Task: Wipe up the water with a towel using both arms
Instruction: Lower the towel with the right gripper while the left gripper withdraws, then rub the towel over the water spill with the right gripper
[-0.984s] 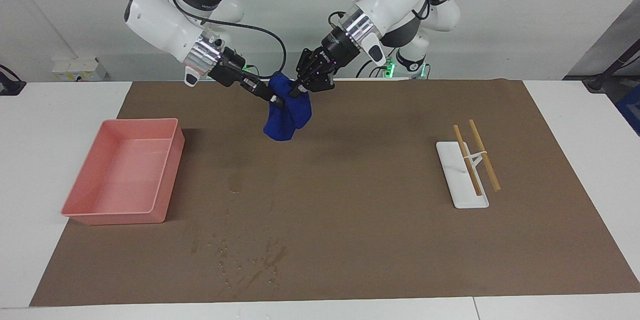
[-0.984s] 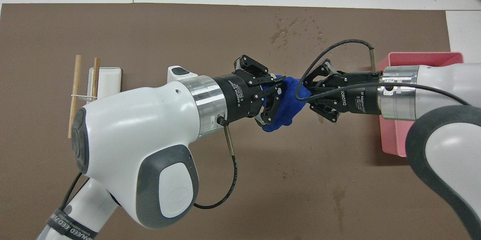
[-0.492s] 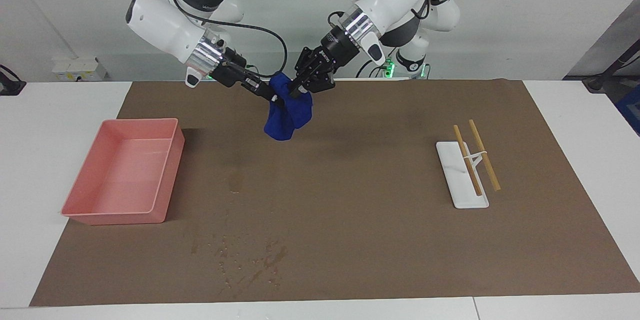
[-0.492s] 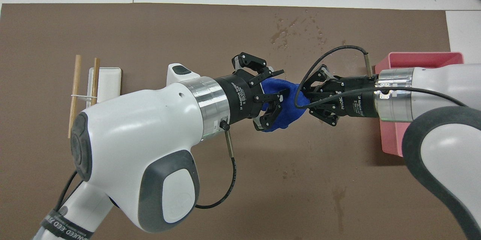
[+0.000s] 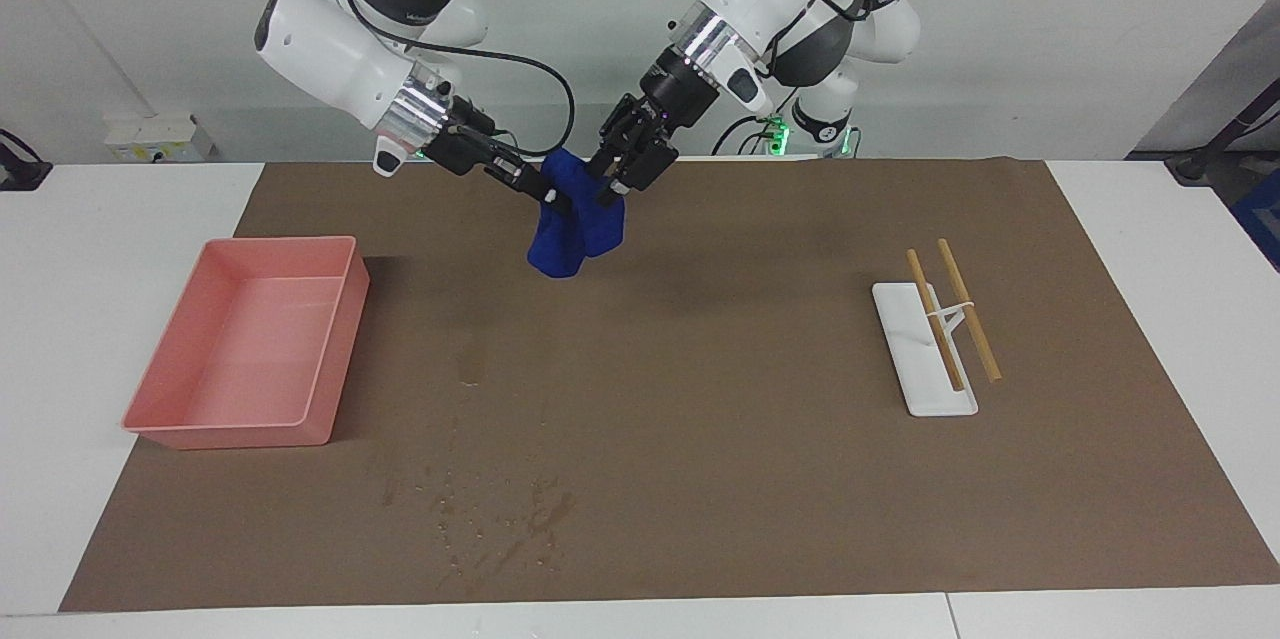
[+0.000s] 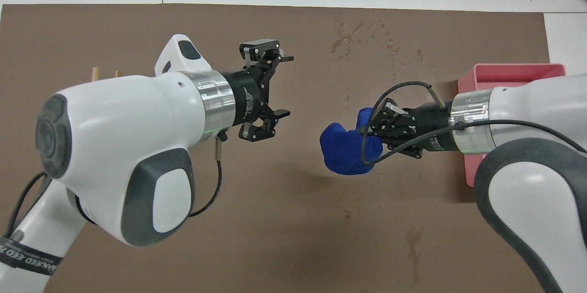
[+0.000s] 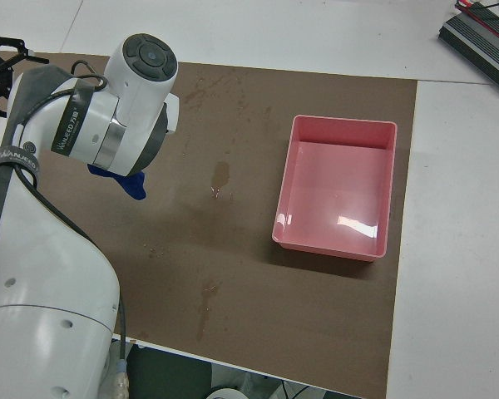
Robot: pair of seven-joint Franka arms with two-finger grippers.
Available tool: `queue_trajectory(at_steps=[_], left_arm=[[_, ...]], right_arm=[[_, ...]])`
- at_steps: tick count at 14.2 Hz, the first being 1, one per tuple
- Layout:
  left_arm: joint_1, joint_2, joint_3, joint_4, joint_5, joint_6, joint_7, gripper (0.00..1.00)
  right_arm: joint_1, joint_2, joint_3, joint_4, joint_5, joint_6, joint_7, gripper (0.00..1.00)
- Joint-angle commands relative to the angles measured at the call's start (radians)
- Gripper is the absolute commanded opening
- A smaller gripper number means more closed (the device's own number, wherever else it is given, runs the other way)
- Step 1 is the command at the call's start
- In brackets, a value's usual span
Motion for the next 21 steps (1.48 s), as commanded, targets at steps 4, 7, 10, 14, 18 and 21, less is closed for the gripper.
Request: queue_trajectory(at_steps=[4,7,10,14,18,21], left_arm=[[0.187,-0.035,-0.004,0.02,0.175,-0.341,0.589,1.0],[0.232,-0.046,0.002,0.02,0.344,-0.458,0.845,1.0],[0.306,-0.052,0.004,0.041,0.463,-0.573,1.228,1.0],[0.341,-0.053,0.016,0.132,0.519,-0.772,1.435,1.0],[0.414,-0.089,0.031,0.14,0.418,-0.794,1.459,1.0],[0.421,-0.092,0.054,0.143,0.422,-0.799,1.537,1.0]], right_arm=[[-0.006,-0.015,0.008,-0.01,-0.296,-0.05,-0.282,0.0],[-0.006,0.004,0.008,-0.028,-0.404,-0.021,-0.403,0.0],[-0.052,0.054,0.008,-0.083,-0.432,0.037,-0.484,0.0],[-0.093,0.157,0.006,-0.144,-0.436,0.218,-0.596,0.0],[-0.101,0.295,0.006,-0.146,-0.436,0.456,-0.629,0.0],[-0.094,0.347,0.006,-0.125,-0.436,0.528,-0.627,0.0]])
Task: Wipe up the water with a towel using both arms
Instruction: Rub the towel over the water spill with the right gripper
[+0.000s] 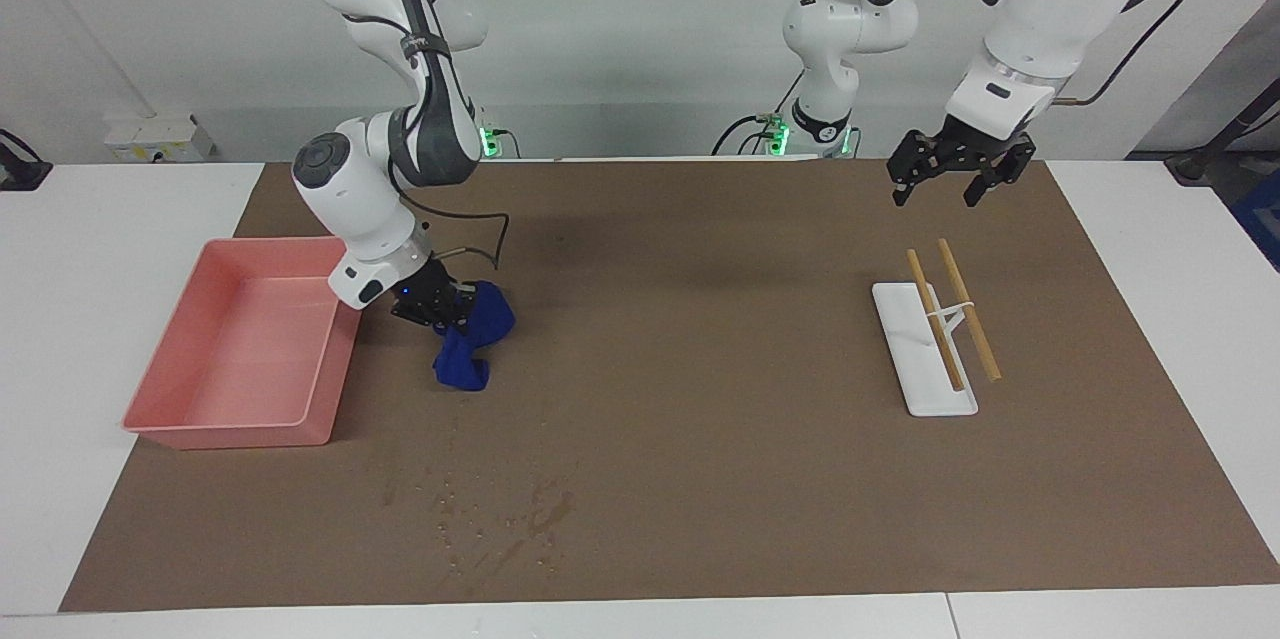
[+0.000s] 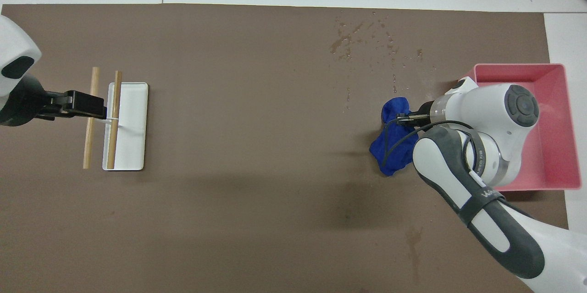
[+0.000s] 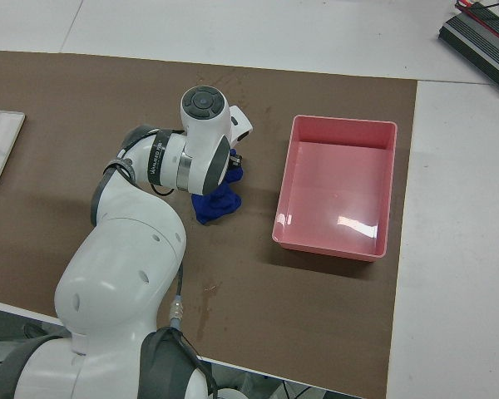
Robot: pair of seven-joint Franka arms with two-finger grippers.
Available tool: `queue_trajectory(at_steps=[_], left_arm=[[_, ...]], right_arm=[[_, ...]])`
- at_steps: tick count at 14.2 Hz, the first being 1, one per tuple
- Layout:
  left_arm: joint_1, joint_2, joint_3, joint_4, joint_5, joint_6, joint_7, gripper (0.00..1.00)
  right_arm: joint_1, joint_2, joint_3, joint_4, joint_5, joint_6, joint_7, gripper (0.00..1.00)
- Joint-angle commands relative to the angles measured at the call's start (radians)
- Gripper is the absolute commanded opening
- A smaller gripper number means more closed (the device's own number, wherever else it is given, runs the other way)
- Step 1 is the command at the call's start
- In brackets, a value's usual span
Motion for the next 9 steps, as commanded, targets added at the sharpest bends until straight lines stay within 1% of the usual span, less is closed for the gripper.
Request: queue_trajectory(at_steps=[1,4,6,8,9], left_arm=[[0.013,-0.008,0.014,0.012,-0.016,-0.035,0.097,1.0],[0.02,-0.012,0.017,0.007,-0.009,-0.036,0.103,1.0],[0.016,-0.031,0.015,-0.017,-0.009,-0.029,0.097,1.0],[0.008,-0.037,0.015,-0.028,-0.009,-0.036,0.097,1.0],[0.013,-0.037,0.015,-0.022,-0.009,-0.056,0.102,1.0]], right_arm=[[-0.004,0.05,0.006,0.039,-0.021,0.051,-0.009,0.0],[-0.006,0.149,0.008,0.139,-0.021,0.098,-0.005,0.0],[-0.004,0.202,0.007,0.206,-0.023,0.102,-0.002,0.0],[-0.006,0.228,0.006,0.268,-0.026,0.088,-0.003,0.0],[-0.006,0.234,0.006,0.292,-0.047,0.074,-0.003,0.0]])
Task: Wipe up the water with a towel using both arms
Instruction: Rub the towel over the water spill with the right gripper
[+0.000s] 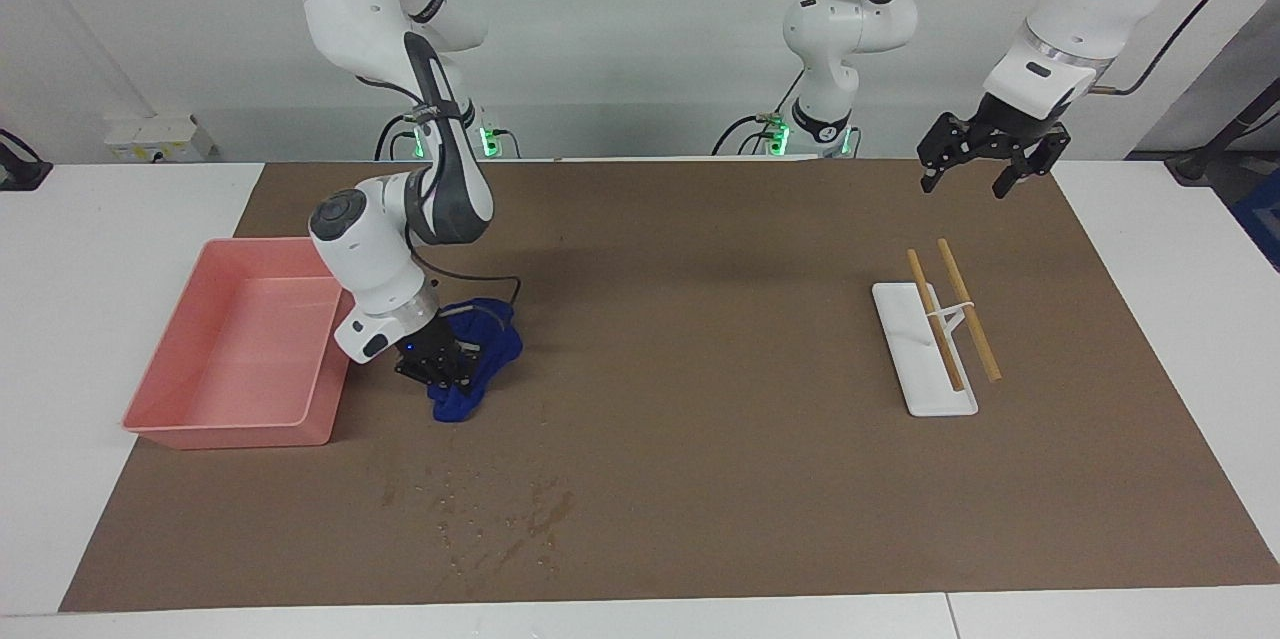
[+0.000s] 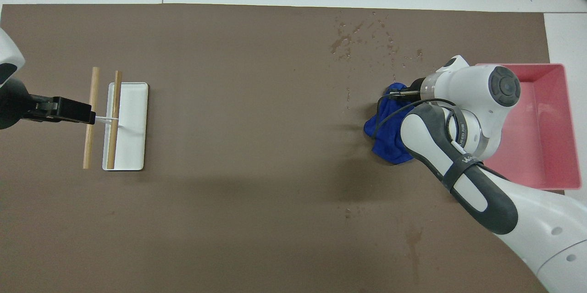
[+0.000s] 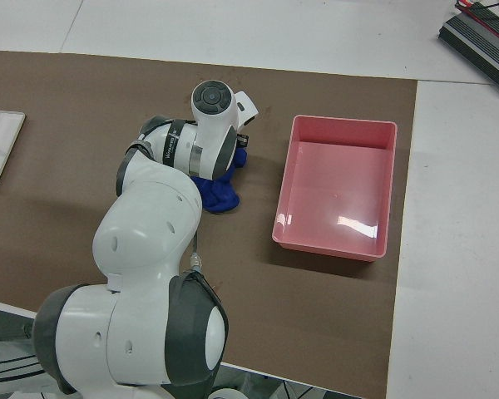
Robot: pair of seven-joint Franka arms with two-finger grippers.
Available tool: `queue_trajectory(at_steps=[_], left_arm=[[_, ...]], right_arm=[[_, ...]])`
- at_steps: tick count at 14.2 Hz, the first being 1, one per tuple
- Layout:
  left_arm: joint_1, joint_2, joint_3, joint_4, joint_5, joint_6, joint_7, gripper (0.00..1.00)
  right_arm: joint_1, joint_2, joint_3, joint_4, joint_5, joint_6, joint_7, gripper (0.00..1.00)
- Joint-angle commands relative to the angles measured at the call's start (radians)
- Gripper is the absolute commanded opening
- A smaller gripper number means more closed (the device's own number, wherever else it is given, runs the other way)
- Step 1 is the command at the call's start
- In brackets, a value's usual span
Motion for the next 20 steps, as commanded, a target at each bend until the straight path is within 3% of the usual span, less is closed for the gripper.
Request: queue_trajectory(at_steps=[1,4,7,10,14,16,19,20], left_arm=[[0.007,-0.026,0.002,-0.011,-0.009,-0.058,0.026,1.0],[-0.078,-0.029,0.114,0.01,-0.009,-0.113,0.101,1.0],[-0.05,-0.042,0.081,-0.014,-0.009,-0.101,0.107,1.0],[-0.036,-0.042,0.079,-0.017,-0.009,-0.099,0.101,1.0],[-0.017,-0.03,0.058,0.004,0.031,-0.089,0.11,1.0],[-0.005,-0.029,0.05,0.009,0.035,-0.104,0.109,1.0],[0.0,0.025,0.05,0.145,0.035,-0.23,0.101,1.0],[0.001,0.024,0.05,0.142,0.034,-0.222,0.097,1.0]], right_arm=[[-0.009,0.058,0.005,0.11,-0.069,-0.025,-0.002,0.0],[-0.018,0.087,0.003,0.225,-0.094,-0.133,-0.002,0.0],[-0.017,0.103,0.003,0.334,-0.17,-0.264,0.004,0.0],[-0.014,0.101,0.003,0.371,-0.214,-0.306,0.03,0.0],[-0.008,0.101,0.006,0.319,-0.212,-0.281,0.112,0.0],[-0.011,0.092,0.006,0.235,-0.203,-0.216,0.115,0.0],[-0.012,0.054,0.008,0.086,-0.191,-0.148,0.141,0.0],[-0.012,0.04,0.009,0.055,-0.172,-0.154,0.15,0.0]])
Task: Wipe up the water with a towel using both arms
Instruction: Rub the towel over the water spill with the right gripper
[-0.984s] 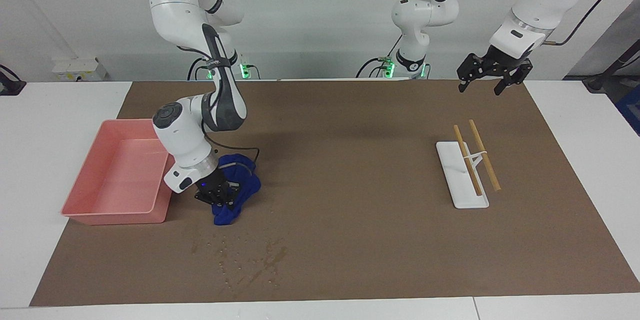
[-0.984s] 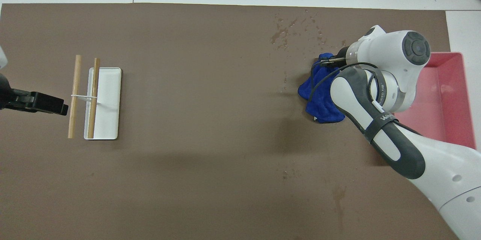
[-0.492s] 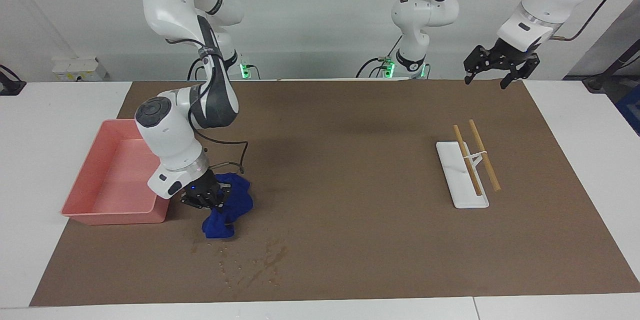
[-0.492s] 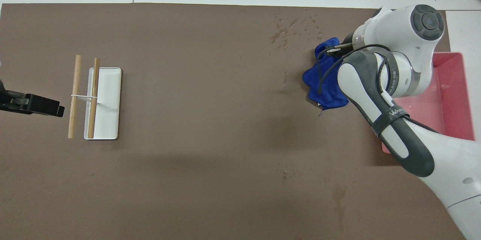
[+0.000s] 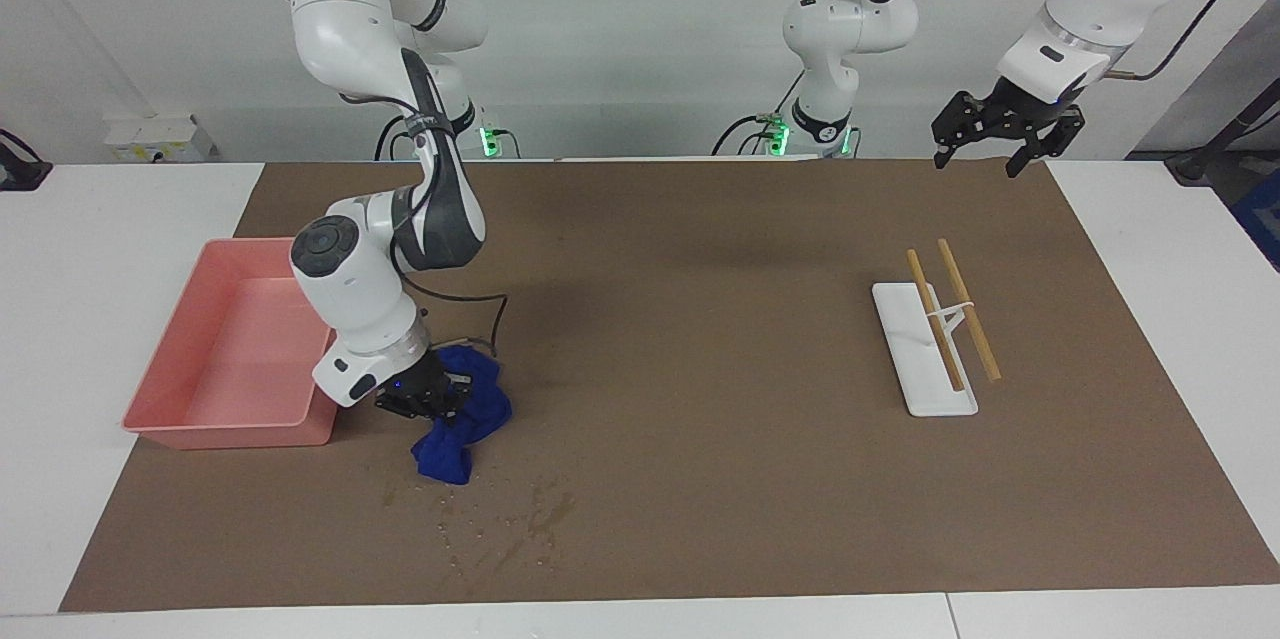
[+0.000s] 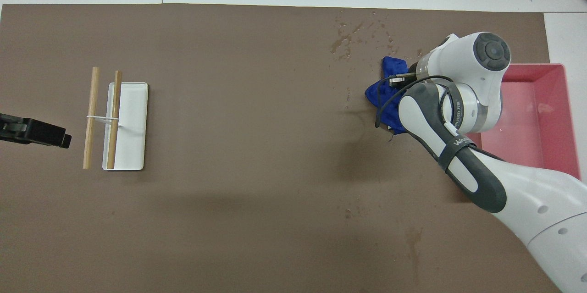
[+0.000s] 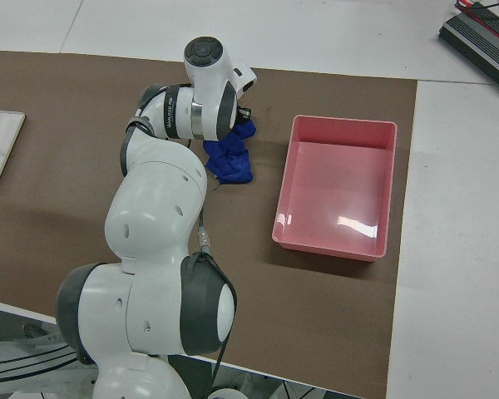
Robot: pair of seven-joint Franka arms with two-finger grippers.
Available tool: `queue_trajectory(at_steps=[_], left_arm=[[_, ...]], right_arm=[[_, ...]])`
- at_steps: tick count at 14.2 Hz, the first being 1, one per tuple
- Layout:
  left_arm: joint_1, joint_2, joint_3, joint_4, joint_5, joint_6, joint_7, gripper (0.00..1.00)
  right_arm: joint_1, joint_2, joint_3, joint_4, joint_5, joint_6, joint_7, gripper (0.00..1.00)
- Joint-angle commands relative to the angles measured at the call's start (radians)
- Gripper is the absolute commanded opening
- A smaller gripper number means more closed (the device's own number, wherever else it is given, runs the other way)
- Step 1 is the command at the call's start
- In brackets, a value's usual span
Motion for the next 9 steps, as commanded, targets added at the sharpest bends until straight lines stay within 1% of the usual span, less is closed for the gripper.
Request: queue_trajectory(at_steps=[1,3,7,9], left_arm=[[0.026,0.028,-0.019,0.049,0.014,-0.036,-0.001,1.0],[0.024,0.009,-0.022,0.018,0.013,-0.024,-0.002,1.0],[0.023,0.008,-0.02,0.01,0.013,-0.026,0.001,1.0],[0.02,0.008,-0.02,0.01,0.013,-0.026,-0.001,1.0]], right_arm=[[-0.008,-0.071,0.014,-0.144,0.052,0.011,0.033,0.0],[-0.003,-0.112,0.016,-0.213,0.132,0.005,0.035,0.0],[-0.002,-0.178,0.016,-0.301,0.14,-0.043,0.035,0.0],[-0.002,-0.234,0.016,-0.377,0.14,-0.043,0.035,0.0]])
